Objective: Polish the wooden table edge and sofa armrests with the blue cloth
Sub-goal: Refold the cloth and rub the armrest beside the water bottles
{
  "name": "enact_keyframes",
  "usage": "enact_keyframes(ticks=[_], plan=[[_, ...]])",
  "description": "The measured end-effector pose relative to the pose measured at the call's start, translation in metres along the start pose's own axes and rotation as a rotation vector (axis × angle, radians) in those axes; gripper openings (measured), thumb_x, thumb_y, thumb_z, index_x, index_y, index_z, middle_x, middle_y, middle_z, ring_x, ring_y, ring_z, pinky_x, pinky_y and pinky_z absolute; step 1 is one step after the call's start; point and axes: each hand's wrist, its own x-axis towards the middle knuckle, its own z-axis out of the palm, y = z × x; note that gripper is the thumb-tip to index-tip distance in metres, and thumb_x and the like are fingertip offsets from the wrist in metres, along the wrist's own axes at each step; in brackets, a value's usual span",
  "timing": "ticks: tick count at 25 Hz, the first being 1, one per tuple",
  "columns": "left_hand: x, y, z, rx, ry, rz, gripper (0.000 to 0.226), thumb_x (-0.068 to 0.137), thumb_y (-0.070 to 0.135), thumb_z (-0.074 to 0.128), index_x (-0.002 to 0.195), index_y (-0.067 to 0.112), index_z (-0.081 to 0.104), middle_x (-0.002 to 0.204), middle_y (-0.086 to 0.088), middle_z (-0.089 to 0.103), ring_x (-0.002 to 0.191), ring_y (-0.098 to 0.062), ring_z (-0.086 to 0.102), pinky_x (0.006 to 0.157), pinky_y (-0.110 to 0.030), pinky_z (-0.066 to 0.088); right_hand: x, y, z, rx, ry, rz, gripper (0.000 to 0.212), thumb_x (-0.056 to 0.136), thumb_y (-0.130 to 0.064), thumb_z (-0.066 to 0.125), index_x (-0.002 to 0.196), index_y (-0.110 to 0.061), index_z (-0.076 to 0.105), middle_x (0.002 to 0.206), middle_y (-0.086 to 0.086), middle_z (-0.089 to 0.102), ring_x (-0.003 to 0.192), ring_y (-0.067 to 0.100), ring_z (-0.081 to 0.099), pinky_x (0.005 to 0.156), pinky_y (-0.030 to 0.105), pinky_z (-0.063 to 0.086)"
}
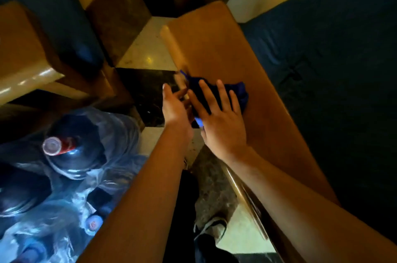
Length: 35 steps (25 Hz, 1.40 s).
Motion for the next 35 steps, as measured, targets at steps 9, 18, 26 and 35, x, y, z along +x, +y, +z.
enact_keyframes(ticks=[9, 18, 26, 35], plan=[[0.093, 0.158, 0.044, 0.284, -0.044, 0.138, 0.047, 0.101, 0.052, 0.043, 0.123, 0.018, 0.067, 0.126, -0.01, 0.068, 0.106, -0.024, 0.066, 0.092, -0.042, 0.055, 0.245, -0.021, -0.024, -0.02, -0.021, -0.079, 0.048, 0.08, -0.059, 0.054, 0.114, -0.027, 0.065, 0.107, 0.0, 0.071, 0.105, 0.031, 0.064, 0.095, 0.046, 0.042], [0.083, 0.125, 0.069, 1.526, -0.056, 0.742, 0.045, 0.1, 0.042, 0.04, 0.129, 0.01, 0.051, 0.125, -0.018, 0.056, 0.112, -0.041, 0.055, 0.092, -0.051, 0.048, 0.259, 0.108, -0.041, 0.543, -0.113, 0.37, 0.033, 0.091, -0.053, 0.056, 0.103, -0.027, 0.07, 0.1, -0.002, 0.073, 0.099, 0.02, 0.068, 0.084, 0.041, 0.054], [0.098, 0.158, 0.105, 1.58, -0.267, 0.417, 0.049, 0.098, 0.059, 0.036, 0.092, 0.017, 0.061, 0.101, -0.008, 0.066, 0.075, -0.02, 0.055, 0.061, -0.032, 0.036, 0.138, 0.152, -0.032, 0.857, -0.472, 0.823, 0.073, 0.066, -0.085, 0.053, 0.107, -0.026, 0.07, 0.098, 0.001, 0.075, 0.08, 0.01, 0.068, 0.07, 0.031, 0.048], [0.114, 0.154, 0.11, 1.406, -0.306, 0.273, 0.077, 0.088, 0.072, 0.04, 0.133, 0.013, 0.062, 0.131, -0.013, 0.064, 0.095, -0.024, 0.058, 0.079, -0.038, 0.042, 0.159, 0.155, -0.019, 1.039, -0.407, 0.722, 0.05, 0.066, -0.081, 0.057, 0.1, -0.046, 0.064, 0.079, -0.027, 0.07, 0.073, -0.01, 0.065, 0.072, 0.019, 0.045]])
